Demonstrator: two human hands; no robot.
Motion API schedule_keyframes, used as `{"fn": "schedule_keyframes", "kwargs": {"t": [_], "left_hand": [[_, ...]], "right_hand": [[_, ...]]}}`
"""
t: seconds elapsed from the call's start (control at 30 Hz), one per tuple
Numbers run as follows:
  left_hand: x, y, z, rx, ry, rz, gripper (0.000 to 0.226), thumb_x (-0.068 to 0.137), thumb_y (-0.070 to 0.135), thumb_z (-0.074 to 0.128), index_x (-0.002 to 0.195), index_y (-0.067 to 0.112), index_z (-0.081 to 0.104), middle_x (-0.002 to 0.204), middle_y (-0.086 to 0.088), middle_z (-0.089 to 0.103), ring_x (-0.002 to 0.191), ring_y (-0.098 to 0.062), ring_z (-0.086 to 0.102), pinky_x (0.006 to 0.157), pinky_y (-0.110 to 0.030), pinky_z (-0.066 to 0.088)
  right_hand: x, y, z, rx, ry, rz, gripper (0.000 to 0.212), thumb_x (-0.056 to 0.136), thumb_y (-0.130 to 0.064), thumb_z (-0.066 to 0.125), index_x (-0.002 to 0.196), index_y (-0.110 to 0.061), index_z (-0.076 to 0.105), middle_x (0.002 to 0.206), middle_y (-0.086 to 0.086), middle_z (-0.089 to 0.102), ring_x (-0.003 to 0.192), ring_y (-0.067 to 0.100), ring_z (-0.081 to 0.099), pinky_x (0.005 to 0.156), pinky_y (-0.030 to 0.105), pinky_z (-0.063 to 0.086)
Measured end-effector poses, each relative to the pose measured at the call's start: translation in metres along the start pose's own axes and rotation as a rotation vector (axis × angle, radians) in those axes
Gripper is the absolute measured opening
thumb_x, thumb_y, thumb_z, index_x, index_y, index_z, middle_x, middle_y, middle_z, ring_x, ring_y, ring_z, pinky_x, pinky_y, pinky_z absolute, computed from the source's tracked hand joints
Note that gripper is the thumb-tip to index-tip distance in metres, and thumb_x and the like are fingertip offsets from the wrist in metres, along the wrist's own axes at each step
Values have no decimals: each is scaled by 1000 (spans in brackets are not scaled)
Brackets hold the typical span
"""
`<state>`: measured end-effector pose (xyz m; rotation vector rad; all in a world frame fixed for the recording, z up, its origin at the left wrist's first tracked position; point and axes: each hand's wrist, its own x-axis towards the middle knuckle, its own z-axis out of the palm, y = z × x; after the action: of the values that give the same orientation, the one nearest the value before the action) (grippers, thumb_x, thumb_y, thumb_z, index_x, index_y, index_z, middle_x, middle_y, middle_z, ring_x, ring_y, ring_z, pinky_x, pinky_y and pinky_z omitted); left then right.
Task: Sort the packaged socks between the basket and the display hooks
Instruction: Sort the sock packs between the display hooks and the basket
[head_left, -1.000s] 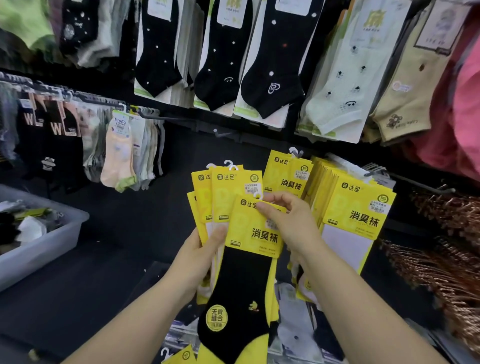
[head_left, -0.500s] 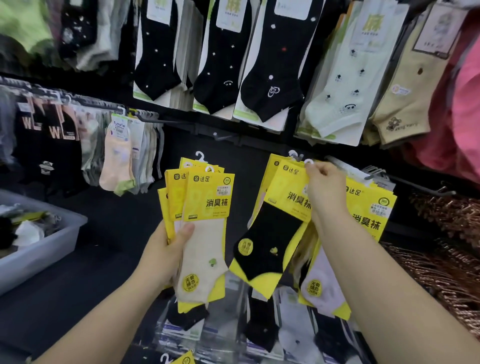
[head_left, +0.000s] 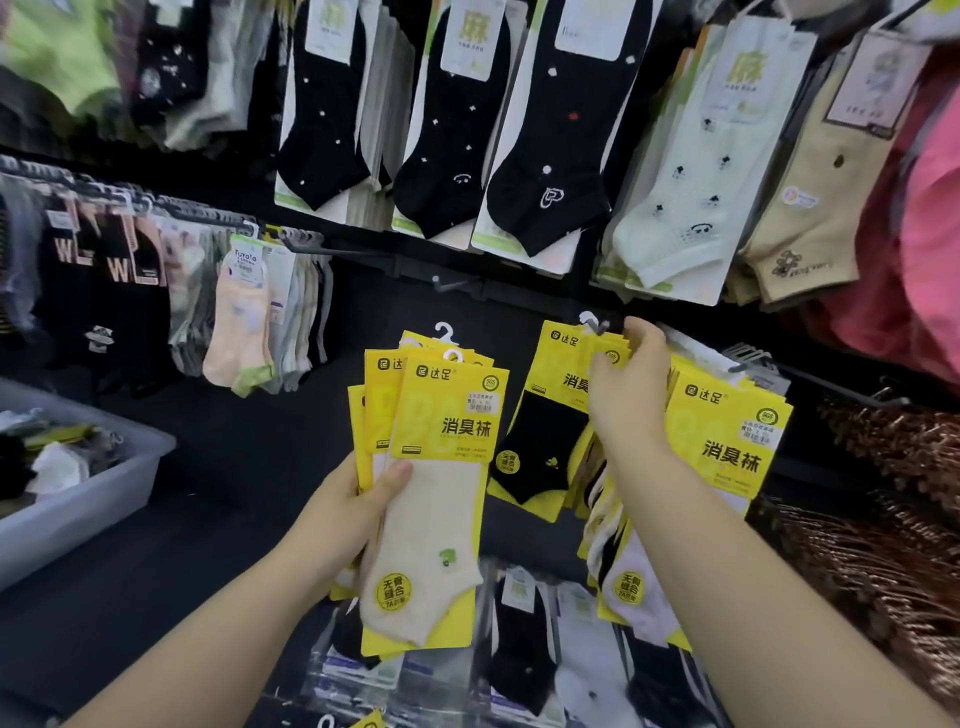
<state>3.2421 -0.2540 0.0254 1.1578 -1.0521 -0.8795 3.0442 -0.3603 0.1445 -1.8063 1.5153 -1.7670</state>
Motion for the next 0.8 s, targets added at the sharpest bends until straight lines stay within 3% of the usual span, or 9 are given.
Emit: {"fn": "schedule_keyframes", "kwargs": {"t": [0.1,0.17,0.23,0.3,0.37,0.5,0.57,0.67,0.8], "left_hand": [[-5,2,10,-47,-78,-9,38,78,47,57,110,27,63,103,9,74,94,-11,70,83,-35,53],[-8,3,21,-44,-127,1,44,73,51,57,109,27,63,101,9,75,91,-10,71,78,-31,53],[-10,1,30,-54,-155,15,44,73,51,58,109,26,62,101,9,75,90,-9,71,73,-26,53],[-12,-3,36,-87,-170,19,45,74,51,59,110,24,63,103,7,74,93,-12,71,75,-28,54],[-13,-9,40,-147,-159,-14,44,75,50,57,109,24,64,104,4,74,95,-15,71,79,-34,54],[-11,-13,41,-149,-141,-22,40,80,51,51,107,26,66,103,4,75,95,-14,71,79,-33,52],[-7,-15,39,-132,-75,-10,29,87,44,52,105,26,66,102,5,75,97,-14,70,80,-33,52],[1,-17,29,-98,25,7,16,97,27,50,103,24,65,96,11,75,91,-7,70,68,-20,52],[10,-15,15,-49,99,30,12,96,25,52,98,28,64,86,16,74,83,-4,70,63,-21,50]], "right_hand": [[-38,-4,-3,72,-223,-70,29,89,-30,61,113,-30,45,118,-5,46,108,13,49,88,23,38],[-54,-8,-4,152,-406,-21,30,84,-43,64,103,-34,43,105,-7,50,89,2,57,71,15,42],[-61,-9,-5,201,-412,-14,30,82,-44,67,98,-31,45,86,-11,54,65,-9,56,53,8,40],[-58,-9,-9,209,-395,-26,21,82,-37,69,91,-30,52,72,-11,59,56,-5,55,49,12,43],[-52,-8,-15,239,-439,4,11,82,-30,71,85,-32,61,70,-11,62,57,-4,58,52,13,46],[-43,-2,-26,286,-528,67,19,84,-17,70,83,-35,66,90,-12,65,57,-6,59,55,7,46],[-39,1,-31,294,-512,117,21,86,-14,67,83,-35,67,95,-12,65,58,-3,59,55,8,46],[-30,6,-36,319,-345,173,11,89,-22,64,88,-32,67,100,-15,62,62,-1,56,55,8,45],[-22,4,-33,264,-155,103,8,85,-35,66,83,-28,69,69,-13,59,46,-1,48,46,10,41]]}}
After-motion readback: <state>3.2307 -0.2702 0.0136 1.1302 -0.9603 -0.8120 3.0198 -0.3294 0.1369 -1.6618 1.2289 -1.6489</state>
